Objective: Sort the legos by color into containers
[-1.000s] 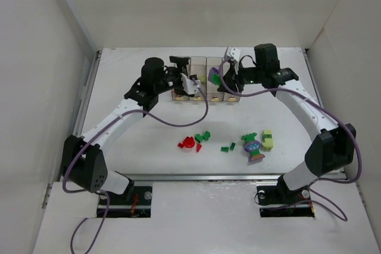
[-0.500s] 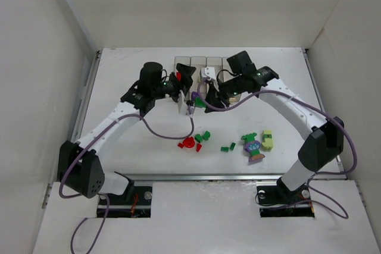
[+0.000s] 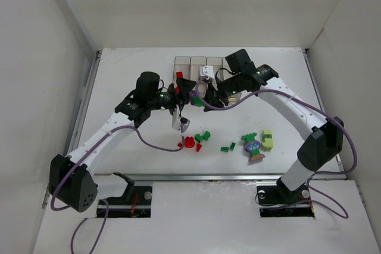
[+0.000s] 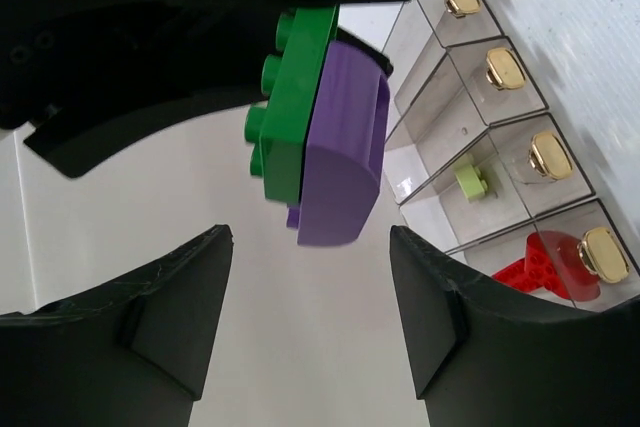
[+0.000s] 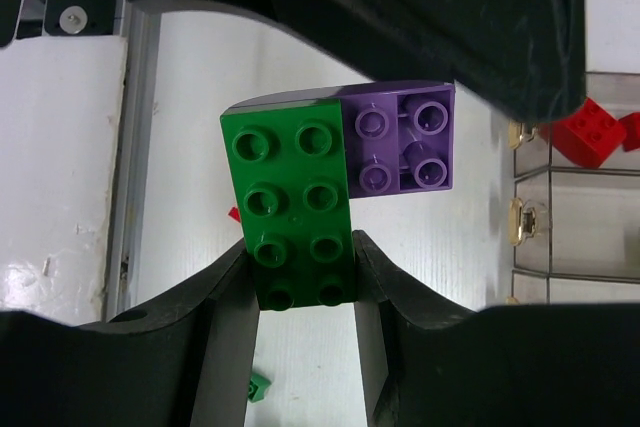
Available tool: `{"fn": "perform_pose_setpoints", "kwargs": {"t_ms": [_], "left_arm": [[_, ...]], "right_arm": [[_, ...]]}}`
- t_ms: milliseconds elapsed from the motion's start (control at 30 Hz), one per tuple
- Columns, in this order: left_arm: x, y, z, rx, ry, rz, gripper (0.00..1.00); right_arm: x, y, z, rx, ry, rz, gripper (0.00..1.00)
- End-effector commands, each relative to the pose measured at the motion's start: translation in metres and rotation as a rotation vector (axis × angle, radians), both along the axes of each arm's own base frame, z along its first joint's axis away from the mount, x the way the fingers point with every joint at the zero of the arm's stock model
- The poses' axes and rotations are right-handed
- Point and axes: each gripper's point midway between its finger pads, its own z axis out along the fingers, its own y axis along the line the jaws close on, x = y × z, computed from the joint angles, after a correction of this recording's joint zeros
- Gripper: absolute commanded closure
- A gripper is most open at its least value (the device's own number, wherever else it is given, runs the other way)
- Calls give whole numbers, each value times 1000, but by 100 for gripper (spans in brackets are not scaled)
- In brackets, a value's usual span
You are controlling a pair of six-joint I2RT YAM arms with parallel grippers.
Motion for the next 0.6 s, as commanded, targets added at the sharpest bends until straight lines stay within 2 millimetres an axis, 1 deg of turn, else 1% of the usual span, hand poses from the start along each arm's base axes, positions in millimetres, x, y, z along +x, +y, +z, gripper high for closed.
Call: {"fn": "perform_pose_setpoints", "kwargs": {"t_ms": [0,33,67,200,233,300,333,367,467,500,567], "left_arm": [[-10,-8,-1,-3,-8,-61,39],[-9,-9,3,-7,-16,-61,39],[-12,-14,3,-12,-15,-81,41],[-14,-17,3,-12,-15,-91,51],[-14,-17,3,-12,-15,-91,59],[-13,-18,-1,-8,-7,-91,70],[-12,-17,-1,-4,-9,-83,74],[-12,-17,-1,-4,-9,-83,81],[-13,-18,-1,-8,-7,-91,91],[-12,-18,1,-13,-16,-91,98],[-11,-18,3,-20,-17,-88,100]], "right_arm": [[2,11,14,30,-38,31,100],[2,11,14,30,-38,31,100],[2,11,14,30,-38,31,100],[4,13,14,30,-38,31,100],[4,13,14,30,-38,31,100],[4,13,14,30,-38,31,100],[5,14,15,35,-45,31,100],[5,14,15,35,-45,31,100],[5,14,15,35,-38,27,100],[6,14,11,30,-30,27,100],[6,14,11,30,-30,27,100]]}}
